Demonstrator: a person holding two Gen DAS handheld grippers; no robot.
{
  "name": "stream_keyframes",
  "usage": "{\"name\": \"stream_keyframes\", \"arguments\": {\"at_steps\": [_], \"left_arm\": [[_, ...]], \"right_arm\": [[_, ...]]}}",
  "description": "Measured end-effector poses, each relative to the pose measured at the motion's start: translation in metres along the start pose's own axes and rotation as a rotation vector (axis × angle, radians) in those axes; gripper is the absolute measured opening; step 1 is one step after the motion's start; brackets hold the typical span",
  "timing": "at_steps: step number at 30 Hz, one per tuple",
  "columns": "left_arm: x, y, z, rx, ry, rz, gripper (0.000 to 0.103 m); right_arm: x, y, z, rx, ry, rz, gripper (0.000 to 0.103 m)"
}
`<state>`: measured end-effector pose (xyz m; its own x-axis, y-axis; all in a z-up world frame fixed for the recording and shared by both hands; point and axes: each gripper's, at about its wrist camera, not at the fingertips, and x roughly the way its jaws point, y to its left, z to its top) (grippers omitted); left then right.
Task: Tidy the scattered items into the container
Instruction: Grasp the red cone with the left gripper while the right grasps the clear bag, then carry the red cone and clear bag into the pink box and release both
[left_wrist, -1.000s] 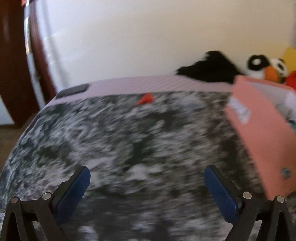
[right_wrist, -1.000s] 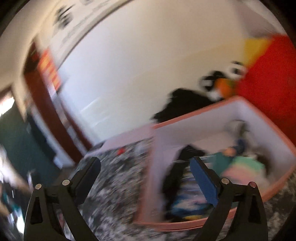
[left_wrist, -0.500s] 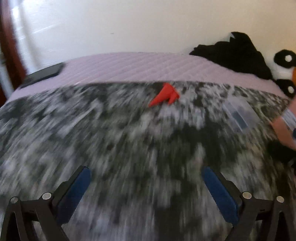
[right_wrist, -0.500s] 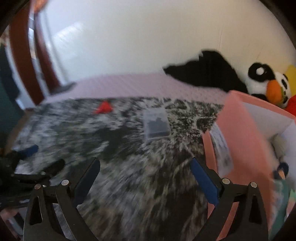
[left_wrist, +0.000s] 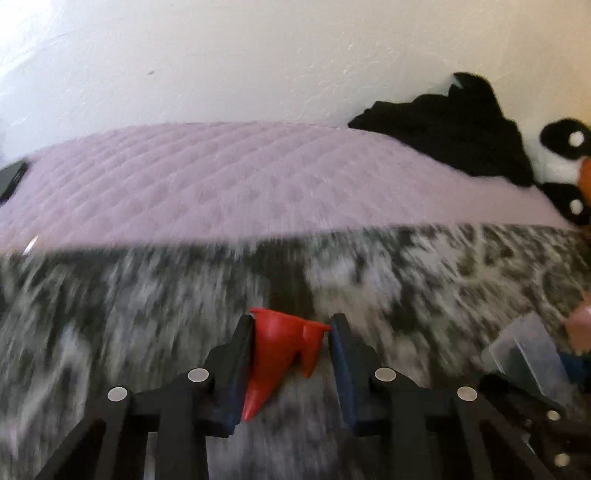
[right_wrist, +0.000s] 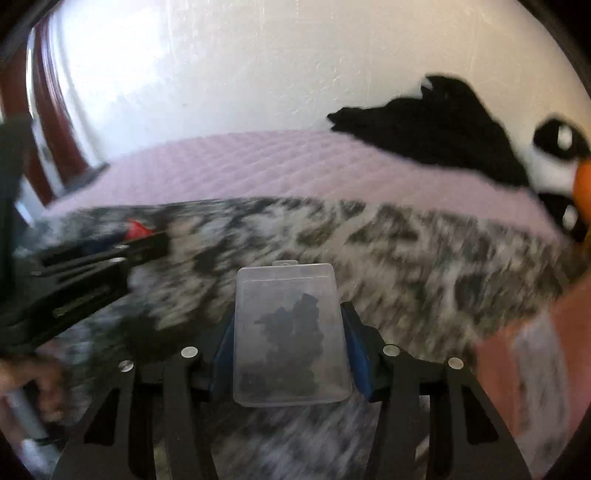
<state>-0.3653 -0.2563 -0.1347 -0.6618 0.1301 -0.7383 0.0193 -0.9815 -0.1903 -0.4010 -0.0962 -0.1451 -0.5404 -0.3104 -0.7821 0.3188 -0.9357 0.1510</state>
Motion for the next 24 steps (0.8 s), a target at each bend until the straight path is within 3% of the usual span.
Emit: {"name": "stream_keyframes", "arguments": {"at_steps": [4, 13, 20, 24], "left_arm": [[-0.076, -0.012, -0.046, -0.036, -0.095, -0.054, 0.033], [-0.258, -0.090, -0.166, 0.000, -0.228, -0.013, 0.033], [-0.319, -0.155, -0.218, 0.057, -0.246, 0.074, 0.034], [-0.338, -0.194, -0.228, 0.084, -0.258, 0.054, 0.034]], "right_arm": [[-0.057, -0.005, -0.038, 0.011, 0.009, 0.094, 0.056], [-0.210, 0.003, -0.156, -0.057, -0.029, 0.190, 0.056], [-0.301, -0.011, -0.223, -0.049, -0.088, 0.232, 0.056], [-0.343, -0.032, -0.246, -0.033, -0.124, 0.233, 0.056]]}}
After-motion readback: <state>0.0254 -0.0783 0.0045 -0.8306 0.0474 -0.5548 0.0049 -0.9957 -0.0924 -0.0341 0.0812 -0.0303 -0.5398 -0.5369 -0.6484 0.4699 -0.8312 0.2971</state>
